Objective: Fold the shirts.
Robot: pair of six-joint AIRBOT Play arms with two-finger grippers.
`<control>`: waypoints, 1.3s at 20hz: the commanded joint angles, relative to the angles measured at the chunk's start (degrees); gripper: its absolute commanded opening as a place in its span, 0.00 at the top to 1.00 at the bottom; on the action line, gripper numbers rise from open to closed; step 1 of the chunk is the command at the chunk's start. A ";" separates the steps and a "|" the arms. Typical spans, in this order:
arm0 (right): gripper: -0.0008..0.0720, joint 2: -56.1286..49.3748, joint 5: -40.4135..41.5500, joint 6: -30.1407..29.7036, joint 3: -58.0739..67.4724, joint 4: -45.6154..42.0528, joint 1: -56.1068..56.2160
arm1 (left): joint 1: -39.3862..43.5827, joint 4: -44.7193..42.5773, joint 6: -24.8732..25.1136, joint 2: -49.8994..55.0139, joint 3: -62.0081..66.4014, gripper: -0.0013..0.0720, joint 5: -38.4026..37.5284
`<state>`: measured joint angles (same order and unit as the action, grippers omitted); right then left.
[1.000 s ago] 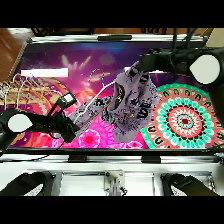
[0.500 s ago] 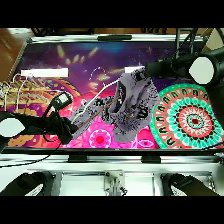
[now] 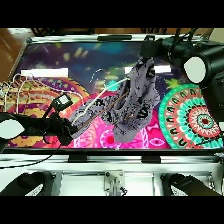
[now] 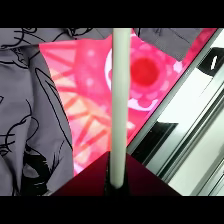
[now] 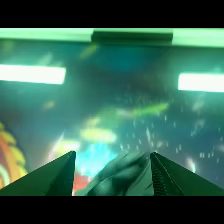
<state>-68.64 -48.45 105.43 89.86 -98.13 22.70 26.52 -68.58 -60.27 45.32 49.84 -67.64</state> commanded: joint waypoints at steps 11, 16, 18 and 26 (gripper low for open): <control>0.20 2.60 -17.64 -16.31 -8.98 7.67 5.07 | 0.15 0.00 -1.11 1.88 -0.02 0.90 6.14; 0.20 -0.46 -4.24 -15.02 -12.26 7.82 5.33 | 0.17 0.02 -1.14 1.88 -0.02 0.90 5.92; 0.20 -1.86 -0.22 -14.99 -12.26 9.16 5.33 | 0.15 0.07 -1.16 1.88 -0.02 0.90 5.92; 0.52 -5.16 2.23 -3.87 -12.24 -2.80 5.33 | 0.15 0.63 -2.01 1.90 -0.02 0.90 5.66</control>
<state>-73.17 -47.05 97.14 77.67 -96.97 27.94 26.68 -68.14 -62.15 47.18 49.84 -61.84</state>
